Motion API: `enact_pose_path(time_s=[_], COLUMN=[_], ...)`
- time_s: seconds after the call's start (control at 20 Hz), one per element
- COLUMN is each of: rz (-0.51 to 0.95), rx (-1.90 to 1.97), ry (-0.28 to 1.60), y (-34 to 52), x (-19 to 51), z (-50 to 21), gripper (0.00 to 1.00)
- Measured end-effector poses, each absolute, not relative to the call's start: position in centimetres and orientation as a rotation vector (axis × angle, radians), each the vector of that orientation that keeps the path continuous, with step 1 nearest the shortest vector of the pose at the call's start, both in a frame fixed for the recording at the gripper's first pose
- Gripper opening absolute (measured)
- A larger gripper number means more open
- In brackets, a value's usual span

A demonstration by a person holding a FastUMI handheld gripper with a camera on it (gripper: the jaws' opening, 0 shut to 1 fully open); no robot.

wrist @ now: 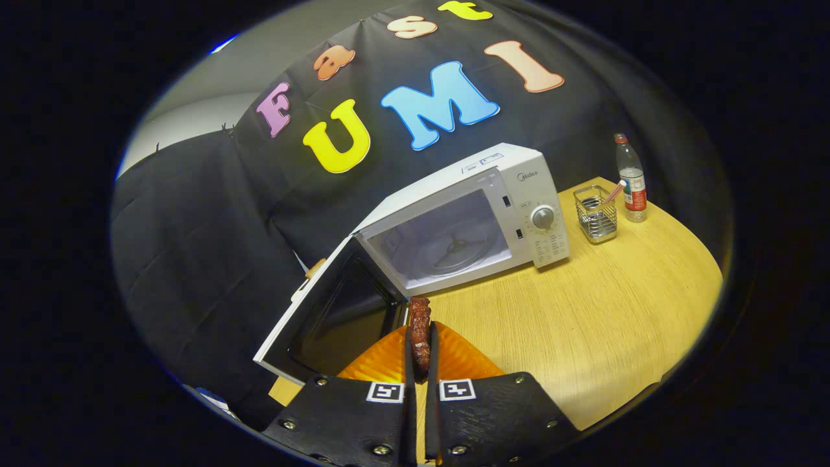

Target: Open the microwave, put the food inside, and close the microwave door.

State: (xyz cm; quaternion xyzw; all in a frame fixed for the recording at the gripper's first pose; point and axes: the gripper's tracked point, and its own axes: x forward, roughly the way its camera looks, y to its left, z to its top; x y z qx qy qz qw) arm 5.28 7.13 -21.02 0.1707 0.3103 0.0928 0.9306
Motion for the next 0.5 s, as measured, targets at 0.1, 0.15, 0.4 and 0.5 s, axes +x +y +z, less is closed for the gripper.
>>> enact_pose_path(time_s=[0.1, 0.15, 0.4, 0.5], rz=[0.186, 0.178, 0.159, 0.154], rx=[0.364, 0.367, 0.367, 0.372], ry=[0.632, 0.629, 0.584, 0.552], y=[7.6, 7.7, 8.3, 8.5], x=[7.5, 8.6, 13.7, 15.5], z=[-21.5, -21.8, -22.8, -23.0], gripper=[0.06, 0.06, 0.05, 0.06])
